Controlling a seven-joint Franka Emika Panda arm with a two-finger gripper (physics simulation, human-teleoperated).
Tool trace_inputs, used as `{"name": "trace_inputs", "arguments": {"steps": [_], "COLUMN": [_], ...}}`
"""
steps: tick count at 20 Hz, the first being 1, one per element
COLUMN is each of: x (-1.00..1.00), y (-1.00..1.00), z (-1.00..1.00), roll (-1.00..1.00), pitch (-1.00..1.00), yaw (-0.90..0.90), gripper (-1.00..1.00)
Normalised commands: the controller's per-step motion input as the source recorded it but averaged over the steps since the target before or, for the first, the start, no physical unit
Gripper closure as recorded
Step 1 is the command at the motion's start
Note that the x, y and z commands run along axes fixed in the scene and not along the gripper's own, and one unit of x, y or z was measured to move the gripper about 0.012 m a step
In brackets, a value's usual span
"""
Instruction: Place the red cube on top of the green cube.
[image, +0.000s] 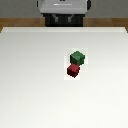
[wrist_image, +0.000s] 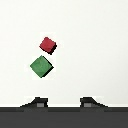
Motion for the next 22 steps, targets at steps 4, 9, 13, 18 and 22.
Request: {"name": "trace_inputs", "arguments": {"steps": [4,9,13,18,22], "x": [0.00,0.00,0.50,1.00,0.25], "y": [0.00,0.00,0.00,0.00,0.25], "z": [0.00,0.00,0.00,0.00,0.00], "roll": [0.00,0.00,0.00,0.00,0.00], "pitch": [0.00,0.00,0.00,0.00,0.00], "yaw": [0.00,0.00,0.00,0.00,0.00], "gripper": [-1.00,-1.00,-1.00,-1.00,-1.00]}}
